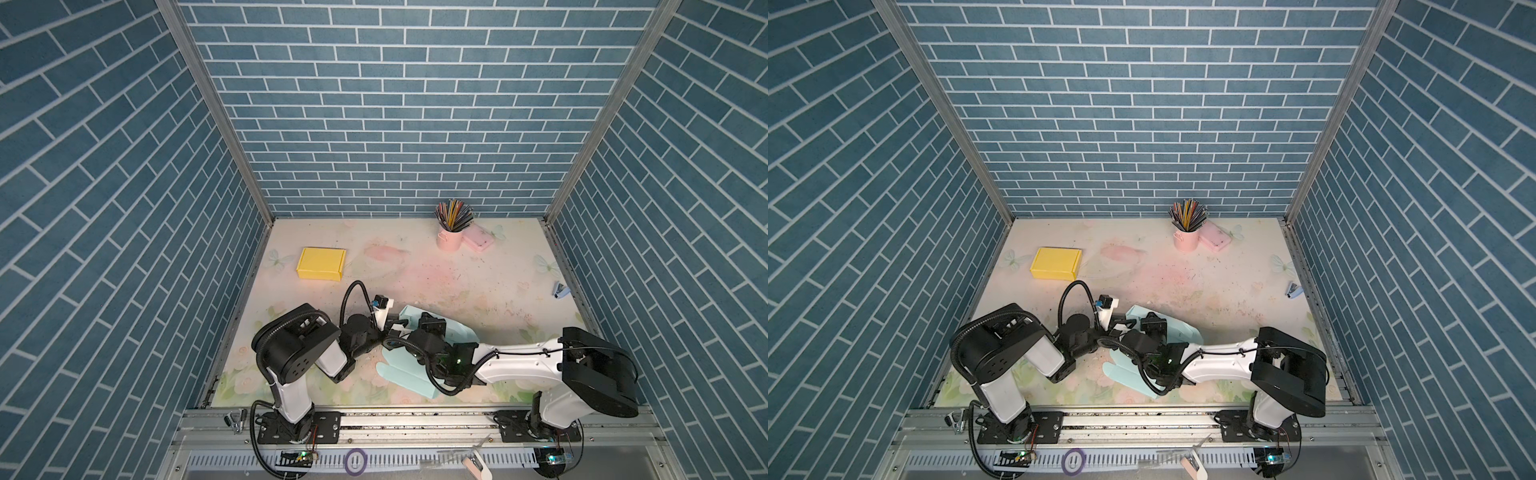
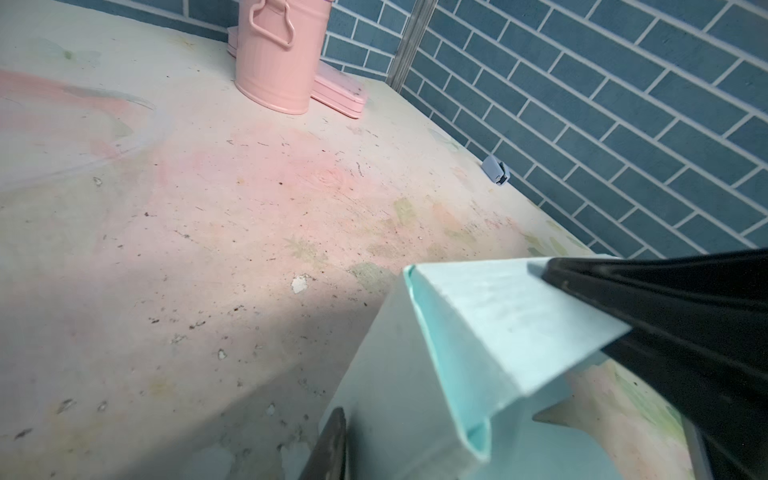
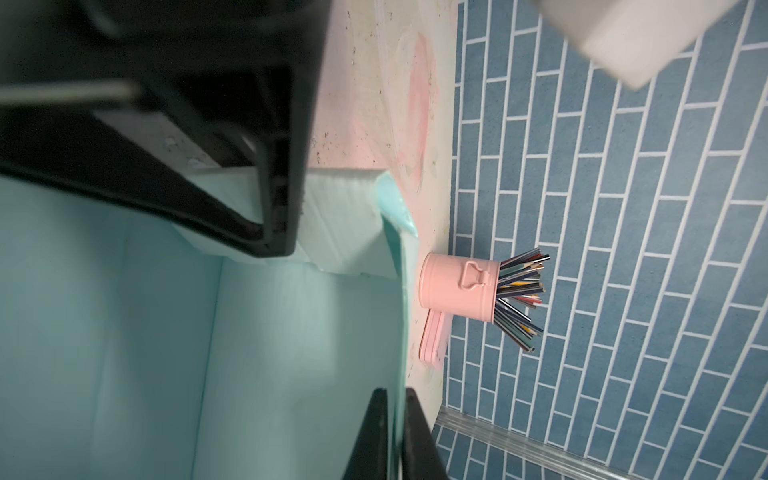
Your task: Fold the paper box
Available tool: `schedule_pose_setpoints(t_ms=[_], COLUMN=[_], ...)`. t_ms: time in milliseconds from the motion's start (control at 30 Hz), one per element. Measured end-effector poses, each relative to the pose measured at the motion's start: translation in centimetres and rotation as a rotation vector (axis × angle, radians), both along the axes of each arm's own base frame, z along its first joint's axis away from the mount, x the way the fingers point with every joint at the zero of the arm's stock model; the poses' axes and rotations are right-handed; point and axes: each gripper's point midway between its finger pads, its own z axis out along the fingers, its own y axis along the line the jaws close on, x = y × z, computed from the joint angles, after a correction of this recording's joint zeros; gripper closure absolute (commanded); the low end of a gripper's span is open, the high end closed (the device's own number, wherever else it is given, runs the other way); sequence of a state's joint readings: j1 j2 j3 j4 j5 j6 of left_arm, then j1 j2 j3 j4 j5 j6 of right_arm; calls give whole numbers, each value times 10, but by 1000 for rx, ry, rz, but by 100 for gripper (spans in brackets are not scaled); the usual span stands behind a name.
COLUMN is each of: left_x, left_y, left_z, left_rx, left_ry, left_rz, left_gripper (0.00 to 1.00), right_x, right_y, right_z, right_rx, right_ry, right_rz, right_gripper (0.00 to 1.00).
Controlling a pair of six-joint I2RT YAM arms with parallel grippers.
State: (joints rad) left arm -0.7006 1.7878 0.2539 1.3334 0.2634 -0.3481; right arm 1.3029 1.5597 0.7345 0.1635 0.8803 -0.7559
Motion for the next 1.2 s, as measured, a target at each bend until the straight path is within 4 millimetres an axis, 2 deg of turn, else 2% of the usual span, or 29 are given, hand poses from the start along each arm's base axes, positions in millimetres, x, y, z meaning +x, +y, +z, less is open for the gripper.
schedule_pose_setpoints(t_ms=[167, 233, 300, 400, 500, 567, 667, 733, 800, 867, 967, 1033, 1200], left_x=[-4, -4, -3, -1, -1, -1, -1, -1, -1, -2, -2, -2, 0], left_y=[-6, -5, -3, 0, 0, 0, 0, 0, 0, -1, -4, -7, -10], left_z=[2, 2, 2, 2, 3, 3, 3, 3, 3, 2, 2, 4, 4], left_rx=[59, 75, 90, 106, 110, 113, 117, 119, 121, 127, 137, 144, 180], left_ry=[-87, -112, -130, -145, -152, -156, -161, -163, -165, -166, -172, -178, -181], left_rz=[7, 13, 23, 36, 36, 35, 38, 37, 35, 29, 20, 16, 9], left_gripper=[83, 84, 85, 85, 85, 85, 85, 85, 84, 84, 84, 84, 83], right_x=[-28, -35, -39, -47, -47, -33, 3, 23, 35, 42, 39, 34, 29], right_y=[31, 34, 32, 21, 2, -23, -57, -62, -48, -26, -12, -6, 3], right_z=[8, 14, 23, 50, 86, 107, 117, 110, 96, 71, 34, 17, 8], right_rx=[128, 201, 280, 444, 666, 845, 1030, 1066, 1057, 1024, 975, 952, 964], right_ry=[90, 149, 202, 288, 369, 422, 487, 547, 639, 755, 897, 970, 1064], right_rz=[55, 48, 29, -1, -32, -87, -225, -301, -335, -358, -395, -409, -405], right_gripper=[49, 39, 38, 36, 32, 30, 30, 34, 35, 35, 38, 38, 41])
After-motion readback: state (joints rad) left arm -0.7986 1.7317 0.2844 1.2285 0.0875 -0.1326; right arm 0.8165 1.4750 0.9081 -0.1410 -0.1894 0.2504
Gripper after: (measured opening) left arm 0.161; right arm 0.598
